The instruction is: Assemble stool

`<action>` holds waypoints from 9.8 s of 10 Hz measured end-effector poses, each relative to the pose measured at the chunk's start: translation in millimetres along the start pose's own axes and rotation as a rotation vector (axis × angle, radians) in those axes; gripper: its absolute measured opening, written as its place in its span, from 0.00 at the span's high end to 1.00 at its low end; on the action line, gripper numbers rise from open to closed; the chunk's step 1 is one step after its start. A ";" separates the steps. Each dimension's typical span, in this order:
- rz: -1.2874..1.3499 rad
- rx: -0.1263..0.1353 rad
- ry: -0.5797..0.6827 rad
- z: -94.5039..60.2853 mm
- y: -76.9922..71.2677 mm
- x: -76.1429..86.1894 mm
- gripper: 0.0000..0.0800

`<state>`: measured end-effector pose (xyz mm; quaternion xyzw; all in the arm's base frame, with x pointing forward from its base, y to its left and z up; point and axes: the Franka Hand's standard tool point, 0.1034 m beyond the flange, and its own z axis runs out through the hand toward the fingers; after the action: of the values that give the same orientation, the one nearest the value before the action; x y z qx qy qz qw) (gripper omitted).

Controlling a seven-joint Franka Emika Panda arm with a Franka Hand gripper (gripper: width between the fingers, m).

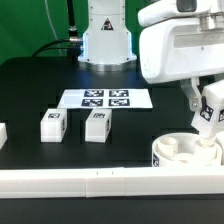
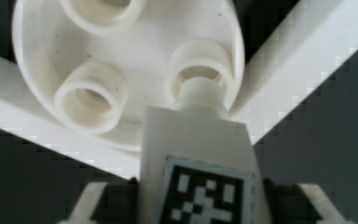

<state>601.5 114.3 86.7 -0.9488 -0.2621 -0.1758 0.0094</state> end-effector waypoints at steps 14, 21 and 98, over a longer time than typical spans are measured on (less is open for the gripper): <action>-0.038 -0.015 0.068 13.7 8.4 -9.4 0.59; -0.054 0.025 -0.052 -11.5 14.4 5.3 0.19; 2.239 -0.006 -0.367 9.0 -7.1 8.4 0.58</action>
Offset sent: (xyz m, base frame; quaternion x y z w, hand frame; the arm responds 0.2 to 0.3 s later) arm 0.0004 0.0021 -0.0063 0.0042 0.0067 0.0035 1.0000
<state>607.6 125.5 80.5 -0.6611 0.7370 0.0725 0.1204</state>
